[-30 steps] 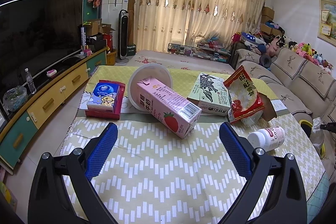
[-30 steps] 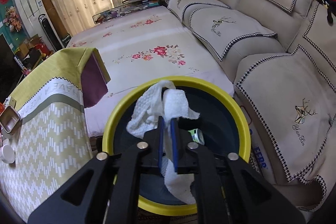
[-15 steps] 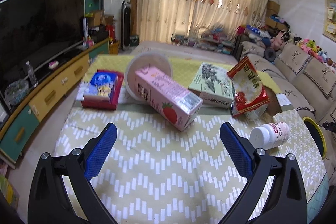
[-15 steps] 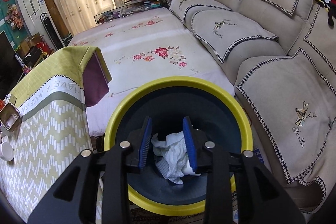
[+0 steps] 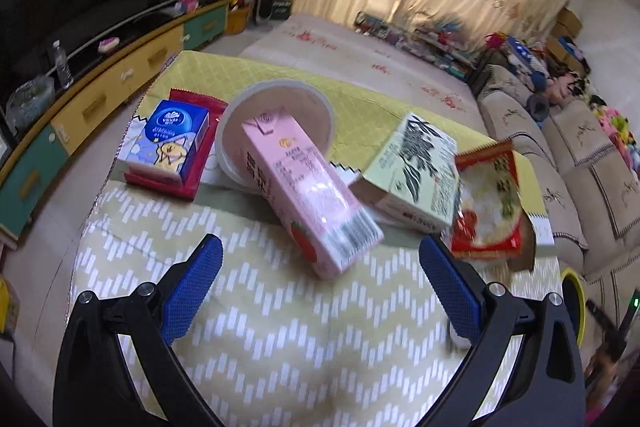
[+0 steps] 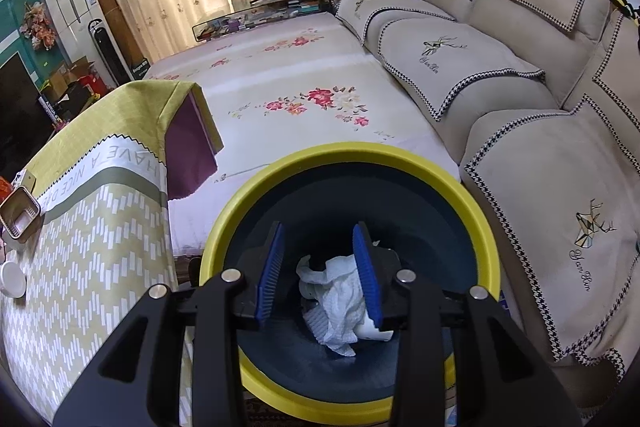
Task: Collect trash
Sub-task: 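Grasp the pink milk carton with the left gripper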
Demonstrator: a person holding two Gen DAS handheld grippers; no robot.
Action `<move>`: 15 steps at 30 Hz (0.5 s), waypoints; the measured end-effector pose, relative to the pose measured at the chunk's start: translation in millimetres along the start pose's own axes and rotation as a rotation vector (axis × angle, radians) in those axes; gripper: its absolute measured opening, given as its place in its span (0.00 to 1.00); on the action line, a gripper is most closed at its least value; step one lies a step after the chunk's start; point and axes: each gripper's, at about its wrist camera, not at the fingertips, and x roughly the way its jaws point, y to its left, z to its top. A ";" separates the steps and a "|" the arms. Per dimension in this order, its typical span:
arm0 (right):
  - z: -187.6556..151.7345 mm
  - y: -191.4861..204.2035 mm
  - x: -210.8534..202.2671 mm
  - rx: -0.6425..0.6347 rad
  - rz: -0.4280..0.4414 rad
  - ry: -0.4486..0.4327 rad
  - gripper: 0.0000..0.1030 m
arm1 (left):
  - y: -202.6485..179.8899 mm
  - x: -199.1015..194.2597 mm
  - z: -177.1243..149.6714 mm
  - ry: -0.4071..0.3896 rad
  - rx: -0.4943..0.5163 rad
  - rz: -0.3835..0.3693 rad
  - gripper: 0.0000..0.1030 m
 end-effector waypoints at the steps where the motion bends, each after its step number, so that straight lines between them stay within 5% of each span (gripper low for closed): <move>1: -0.6 -0.6 1.8 0.002 0.005 0.003 0.34 | -1.5 3.9 5.1 0.011 -0.001 0.012 0.94; 10: -4.3 -2.4 9.0 -0.004 0.026 0.017 0.34 | -16.7 49.6 32.0 0.104 0.018 0.128 0.89; 15: -5.7 -5.3 11.4 -0.001 0.025 0.021 0.37 | -13.9 71.2 33.9 0.181 -0.012 0.098 0.69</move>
